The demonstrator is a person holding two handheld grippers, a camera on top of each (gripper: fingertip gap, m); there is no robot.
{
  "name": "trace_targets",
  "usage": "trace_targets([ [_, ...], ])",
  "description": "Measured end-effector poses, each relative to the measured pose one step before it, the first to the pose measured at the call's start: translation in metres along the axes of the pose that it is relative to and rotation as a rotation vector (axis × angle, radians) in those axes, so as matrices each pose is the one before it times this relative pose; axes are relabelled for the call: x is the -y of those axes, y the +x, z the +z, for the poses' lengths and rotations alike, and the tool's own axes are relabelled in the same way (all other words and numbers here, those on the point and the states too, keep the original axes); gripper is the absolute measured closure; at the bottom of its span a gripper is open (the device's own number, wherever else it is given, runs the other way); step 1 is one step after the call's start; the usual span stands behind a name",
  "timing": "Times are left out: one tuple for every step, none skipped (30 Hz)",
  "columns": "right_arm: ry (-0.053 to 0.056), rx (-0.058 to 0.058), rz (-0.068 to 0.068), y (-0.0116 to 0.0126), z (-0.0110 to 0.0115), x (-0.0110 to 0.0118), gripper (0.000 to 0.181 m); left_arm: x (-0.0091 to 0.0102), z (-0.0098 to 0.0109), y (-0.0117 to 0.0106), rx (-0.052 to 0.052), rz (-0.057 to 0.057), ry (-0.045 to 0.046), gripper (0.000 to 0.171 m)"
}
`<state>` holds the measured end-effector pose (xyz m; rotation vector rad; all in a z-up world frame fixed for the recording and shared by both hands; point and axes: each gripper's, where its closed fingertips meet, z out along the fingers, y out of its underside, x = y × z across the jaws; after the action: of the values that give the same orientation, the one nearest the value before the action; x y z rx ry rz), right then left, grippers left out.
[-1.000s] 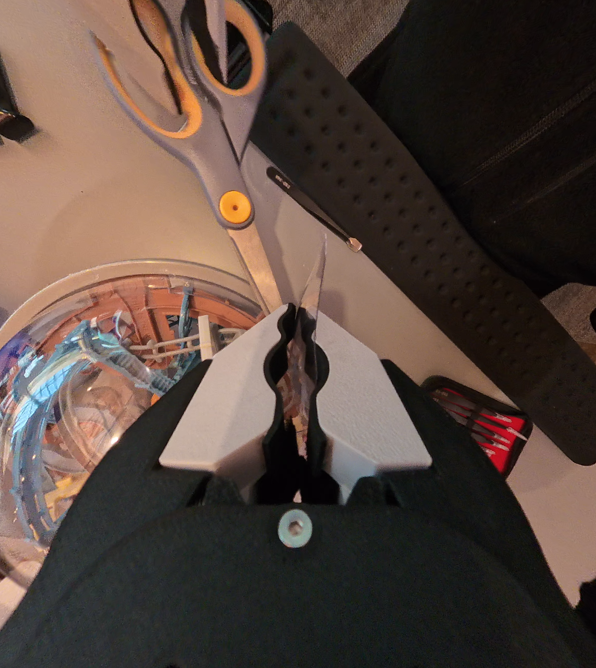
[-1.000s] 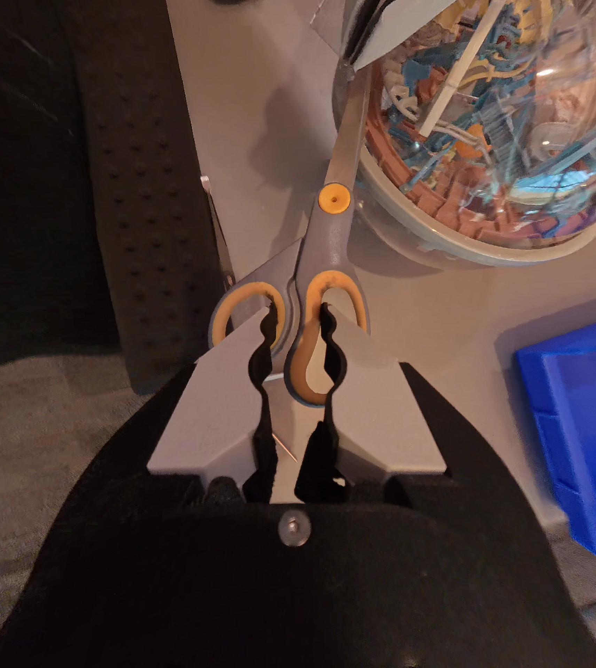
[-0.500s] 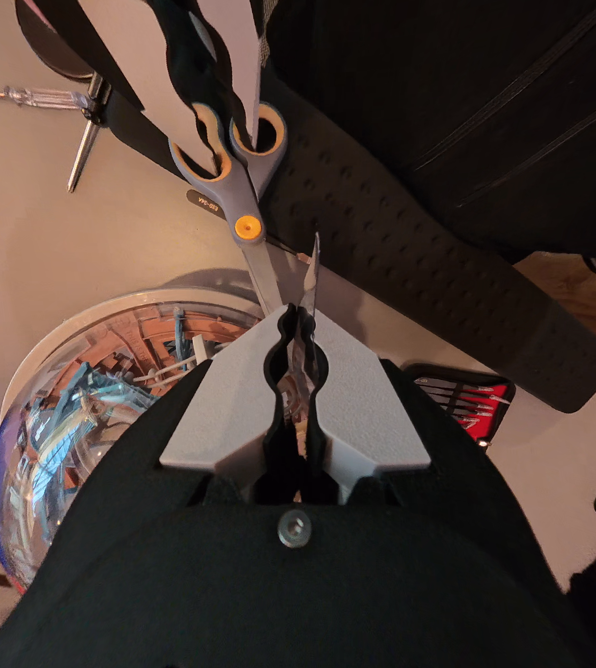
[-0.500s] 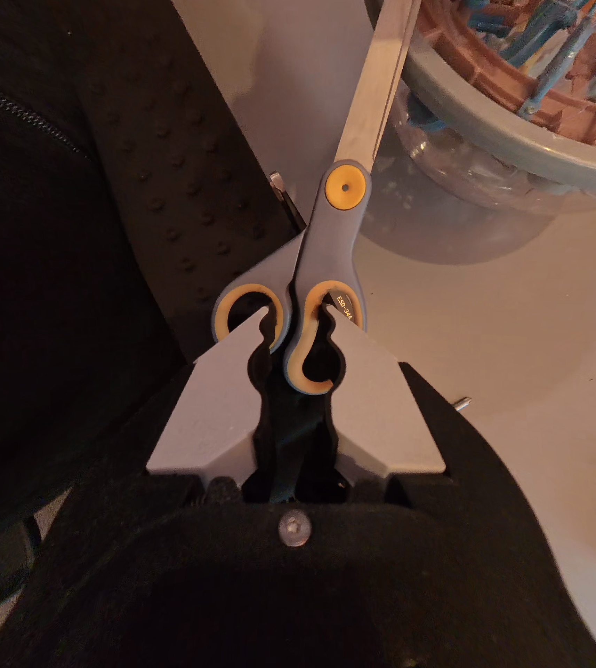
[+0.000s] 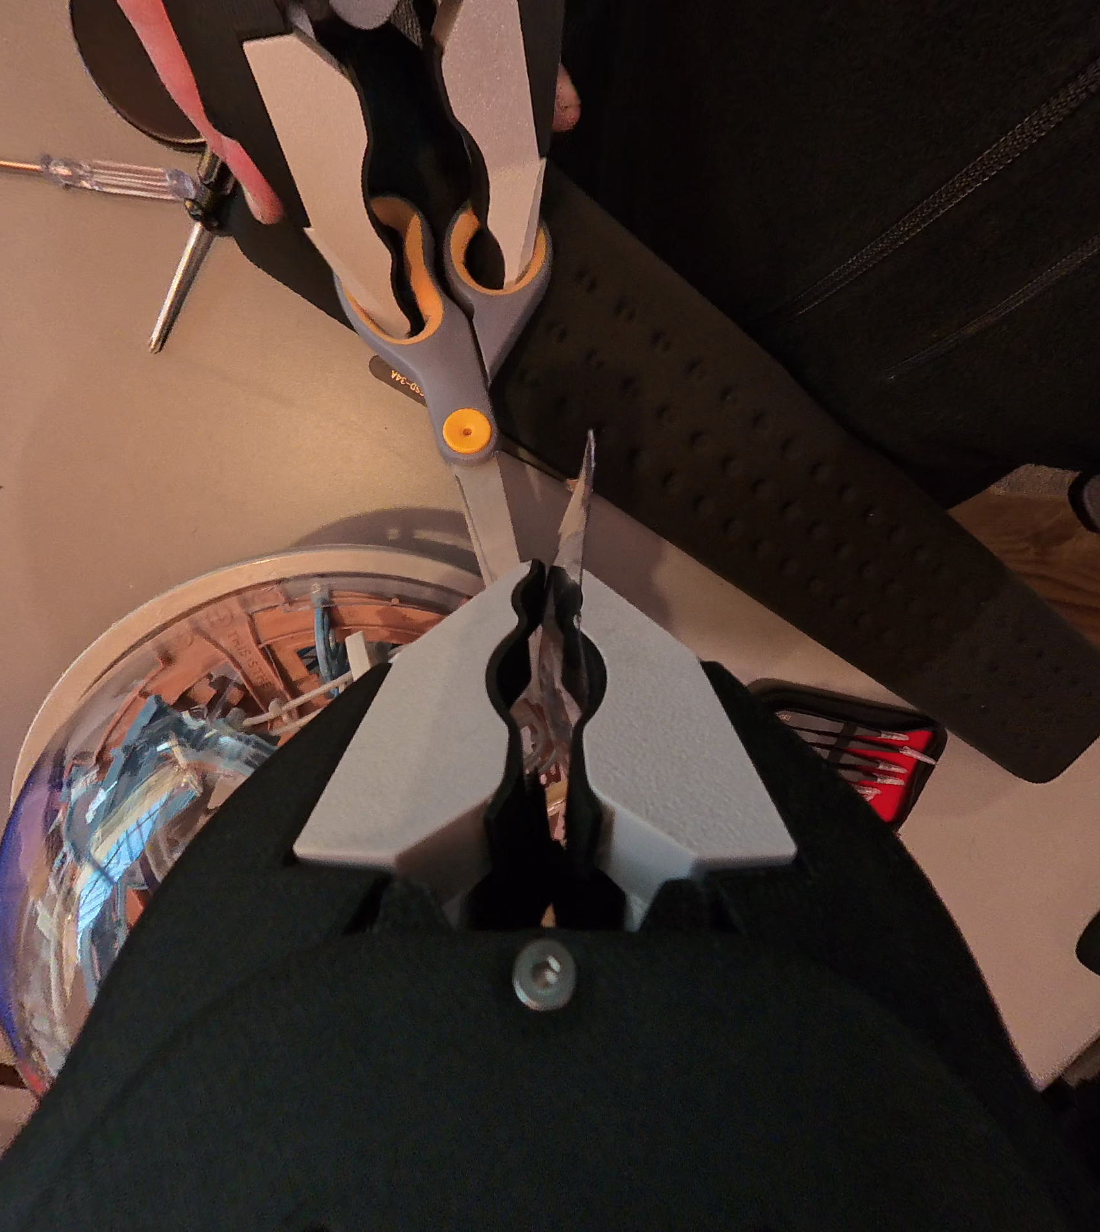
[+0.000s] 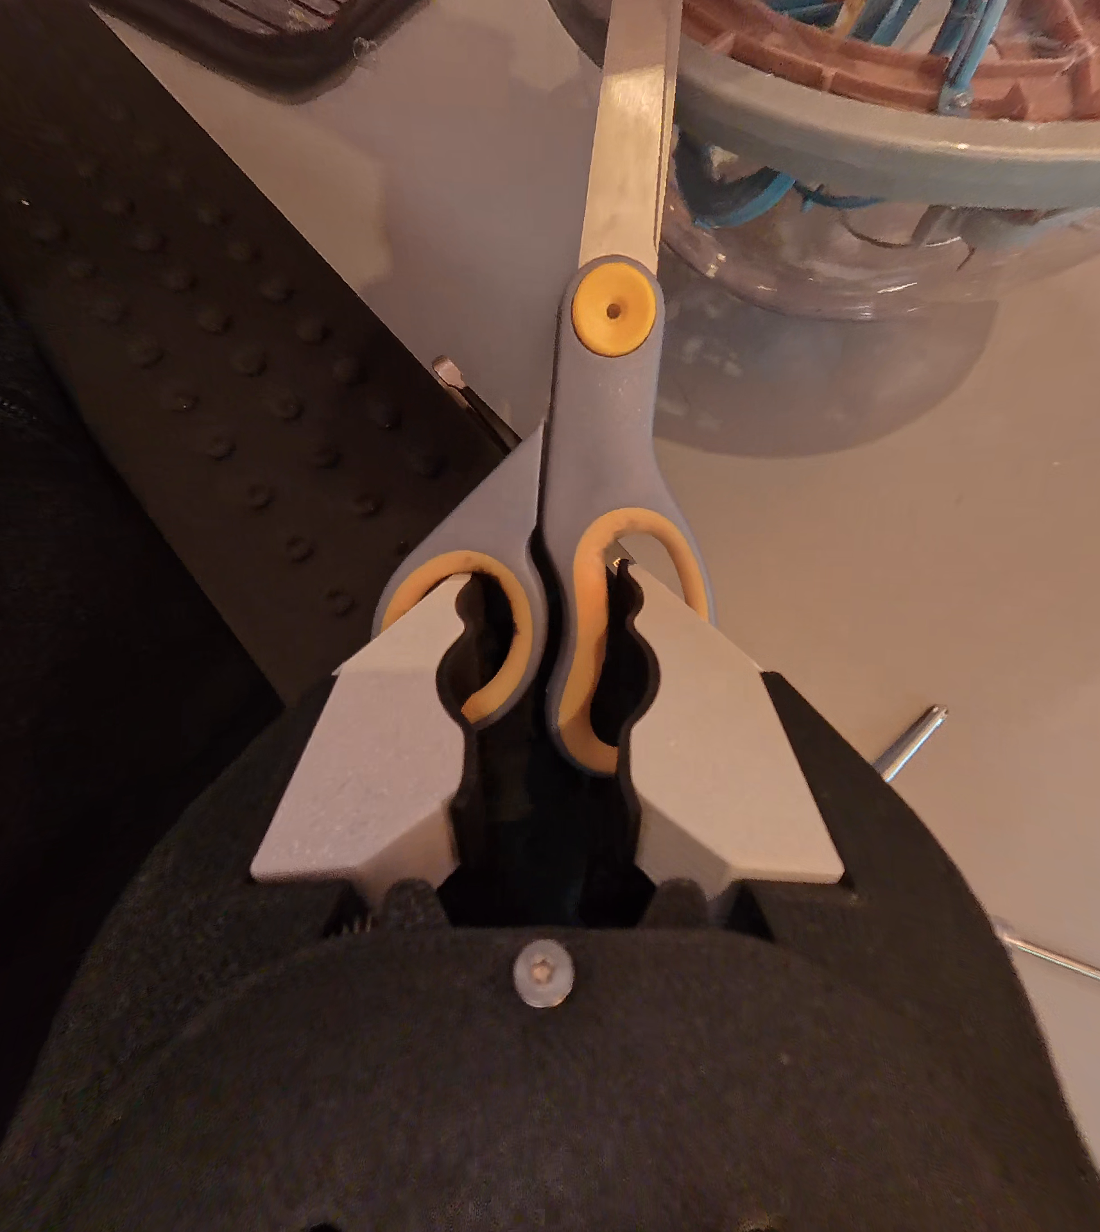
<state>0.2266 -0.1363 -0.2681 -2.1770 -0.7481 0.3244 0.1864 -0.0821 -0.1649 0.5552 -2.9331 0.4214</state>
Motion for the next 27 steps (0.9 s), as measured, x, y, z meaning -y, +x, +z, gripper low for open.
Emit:
trace_targets([
  [0.0087,0.0226,0.0105,-0.00173,-0.00008,0.00078,0.144,-0.00052,-0.0009,-0.00007,-0.0012,-0.0051,0.00869,0.171],
  [0.0086,0.02,0.0097,-0.0017,0.00043,0.00139,0.143,-0.00103,-0.00122,0.00013,0.0006,-0.0038,0.00684,0.171],
  [0.0039,0.0025,-0.0045,-0.00043,0.00125,0.00107,0.142,-0.00133,-0.0014,-0.00029,0.0059,-0.002,0.00842,0.171],
  [-0.0022,-0.0038,-0.0138,-0.00021,0.0007,0.0006,0.141,-0.00128,-0.00182,-0.00027,0.0052,-0.0056,0.01462,0.171],
  [-0.0065,-0.0058,-0.0126,0.00034,0.00019,0.00066,0.141,-0.00137,-0.00232,-0.00003,0.0028,-0.0086,0.01694,0.171],
  [-0.0105,-0.0078,-0.0146,0.00018,0.00141,0.00089,0.141,-0.00227,-0.00183,0.00035,-0.0015,-0.0099,0.01042,0.171],
  [-0.0132,0.0016,-0.0125,-0.00086,0.00183,0.00149,0.14,-0.00285,-0.00154,0.00004,0.0007,-0.0067,0.0034,0.171],
  [-0.0111,0.0047,-0.0082,-0.00055,0.00168,0.00223,0.14,-0.00287,-0.00179,-0.00042,0.0047,-0.0074,0.00213,0.171],
  [-0.0034,0.004,-0.005,-0.0002,0.00139,0.00247,0.139,-0.00262,-0.00238,-0.00068,0.0076,-0.0097,0.00567,0.171],
  [0.0081,0.0015,-0.0005,-0.00014,0.00044,0.00264,0.139,-0.00197,-0.00223,-0.00002,0.0076,-0.0085,0.01139,0.171],
  [0.0109,0.008,0.0039,-0.00161,-0.00042,0.00197,0.139,-0.00217,-0.00151,0.00103,0.0026,-0.0064,0.01143,0.171],
  [-0.0027,0.0147,0.0061,-0.00283,0.00007,-0.00105,0.138,-0.00218,-0.00048,0.00203,-0.0039,-0.0068,0.01147,0.171],
  [-0.0175,0.0093,0.0057,-0.00199,0.00155,-0.00382,0.137,-0.00213,-0.00017,0.00207,-0.005,-0.0042,0.01075,0.171],
  [-0.0134,0.0015,0.0029,-0.00103,0.0007,-0.00227,0.134,-0.00207,-0.0005,0.00116,0.0002,-0.0029,0.0058,0.171],
  [-0.0055,-0.0077,-0.0012,-0.00053,0.00009,0.00035,0.134,-0.00157,-0.00095,0.0007,0.0045,0.0002,0.00292,0.171],
  [-0.0066,-0.0023,0.0004,-0.00104,0.00152,0.00026,0.133,-0.00233,-0.0003,0.00118,-0.0035,-0.0007,-0.00385,0.171],
  [-0.009,0.0125,0.0056,-0.00147,0.00059,0.00007,0.132,-0.0016,0.0002,0.00092,-0.0048,-0.0046,-0.00254,0.171],
  [-0.011,0.0142,0.0067,-0.00104,-0.00048,-0.00021,0.132,-0.00063,-0.00059,-0.00022,0.0045,0.0009,-0.00027,0.171],
  [-0.0063,0.0119,0.0073,-0.0013,-0.00016,-0.0004,0.131,-0.00161,-0.00087,0.00022,0.0006,-0.0017,-0.00477,0.171],
  [0.0021,0.0106,0.0058,-0.00137,-0.00038,-0.00005,0.129,-0.00126,-0.00079,0.00031,-0.0005,-0.0036,0.00044,0.171],
  [0.0086,0.0022,-0.0009,-0.00067,0.00031,0.00017,0.129,-0.00075,-0.00065,0.00016,0.0003,-0.0035,0.00438,0.171],
  [-0.0048,-0.0054,-0.0088,-0.00029,0.00267,-0.0019,0.12,-0.00201,-0.00056,-0.0014,0.0066,-0.0072,-0.00265,0.171],
  [-0.0367,-0.0056,-0.0127,-0.0002,0.00388,-0.00616,0.042,-0.00145,-0.00057,0.00029,-0.004,-0.0053,-0.00056,0.171],
  [-0.0225,0.0111,0.0031,-0.00188,0.00185,-0.00367,0.034,-0.0005,-0.00013,0.00044,-0.0036,-0.0031,0.00009,0.171],
  [0.011,0.0205,0.0197,-0.002,-0.00071,0.00163,0.043,-0.00012,0.00064,0.00076,-0.0047,-0.0026,-0.00275,0.171],
  [0.0236,0.001,0.0109,0.00034,-0.00271,0.00407,0.051,0.0004,0.00118,0.00074,-0.0027,0.0005,-0.0067,0.171],
  [0.0181,-0.0168,-0.012,0.00147,-0.00206,0.00329,0.07,0.00047,0.00133,0.00071,-0.0015,0.0026,-0.00862,0.171],
])
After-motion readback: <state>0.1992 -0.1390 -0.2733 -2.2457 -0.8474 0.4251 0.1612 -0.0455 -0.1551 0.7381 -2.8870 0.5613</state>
